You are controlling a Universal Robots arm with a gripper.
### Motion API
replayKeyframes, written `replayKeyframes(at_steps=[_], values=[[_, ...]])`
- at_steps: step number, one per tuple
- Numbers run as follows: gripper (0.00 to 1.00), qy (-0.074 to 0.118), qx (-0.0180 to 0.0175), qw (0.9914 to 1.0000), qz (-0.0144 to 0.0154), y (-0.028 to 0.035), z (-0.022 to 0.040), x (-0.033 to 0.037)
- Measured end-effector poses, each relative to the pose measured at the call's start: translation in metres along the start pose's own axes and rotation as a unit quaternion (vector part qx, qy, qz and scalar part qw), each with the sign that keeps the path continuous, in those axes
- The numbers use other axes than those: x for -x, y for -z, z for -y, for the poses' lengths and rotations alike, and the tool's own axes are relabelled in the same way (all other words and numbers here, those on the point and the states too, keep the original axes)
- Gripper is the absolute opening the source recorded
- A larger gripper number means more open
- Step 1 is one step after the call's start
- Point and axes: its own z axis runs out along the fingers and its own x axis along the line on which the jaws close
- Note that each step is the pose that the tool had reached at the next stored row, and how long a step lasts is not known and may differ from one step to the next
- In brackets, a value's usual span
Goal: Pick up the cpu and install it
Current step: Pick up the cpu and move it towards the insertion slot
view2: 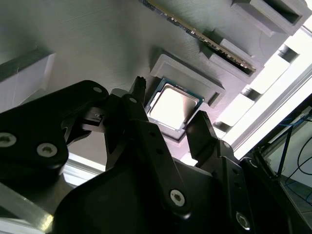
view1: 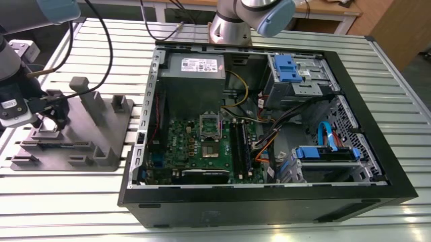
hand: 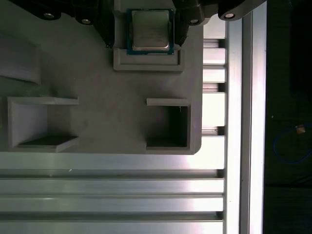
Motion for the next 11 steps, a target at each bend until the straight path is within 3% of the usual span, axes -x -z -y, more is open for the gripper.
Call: replayKeyframes(at_steps=[11], values=[[0.60,0.000,0.0000,1.00000,0.0000,-0.0025,0.0001,-0.0012]])
